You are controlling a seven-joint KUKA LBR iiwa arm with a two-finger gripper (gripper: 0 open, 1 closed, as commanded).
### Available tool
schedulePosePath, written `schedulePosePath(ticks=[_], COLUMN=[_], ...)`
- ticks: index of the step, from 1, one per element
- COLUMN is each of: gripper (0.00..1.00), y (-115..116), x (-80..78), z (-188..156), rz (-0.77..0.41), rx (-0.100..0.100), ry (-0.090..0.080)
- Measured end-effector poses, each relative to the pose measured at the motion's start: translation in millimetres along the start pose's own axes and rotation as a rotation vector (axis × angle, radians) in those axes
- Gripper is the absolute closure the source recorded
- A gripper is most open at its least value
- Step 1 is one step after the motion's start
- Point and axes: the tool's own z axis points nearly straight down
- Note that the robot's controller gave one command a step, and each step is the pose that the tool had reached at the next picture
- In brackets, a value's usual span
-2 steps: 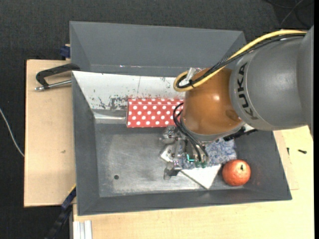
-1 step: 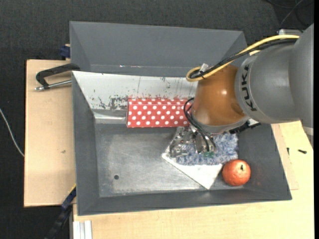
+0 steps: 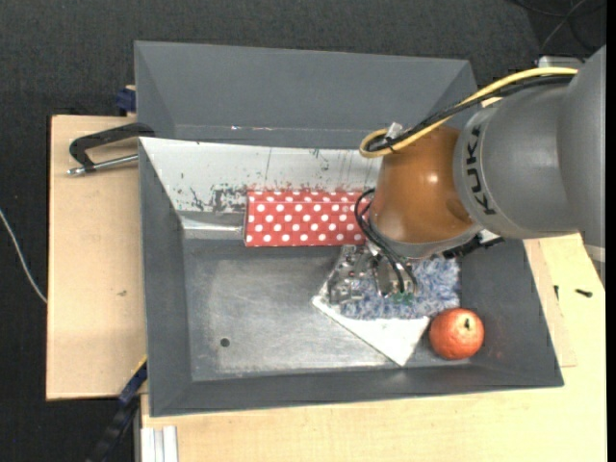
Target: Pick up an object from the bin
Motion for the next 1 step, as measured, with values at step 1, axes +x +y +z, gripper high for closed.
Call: schedulePosePath(ticks=[1], gripper=[1.00], y=[-3.3], x=[11.6], z=[-135.3], rz=[-0.066], rx=[0.005], ry=[-0.003])
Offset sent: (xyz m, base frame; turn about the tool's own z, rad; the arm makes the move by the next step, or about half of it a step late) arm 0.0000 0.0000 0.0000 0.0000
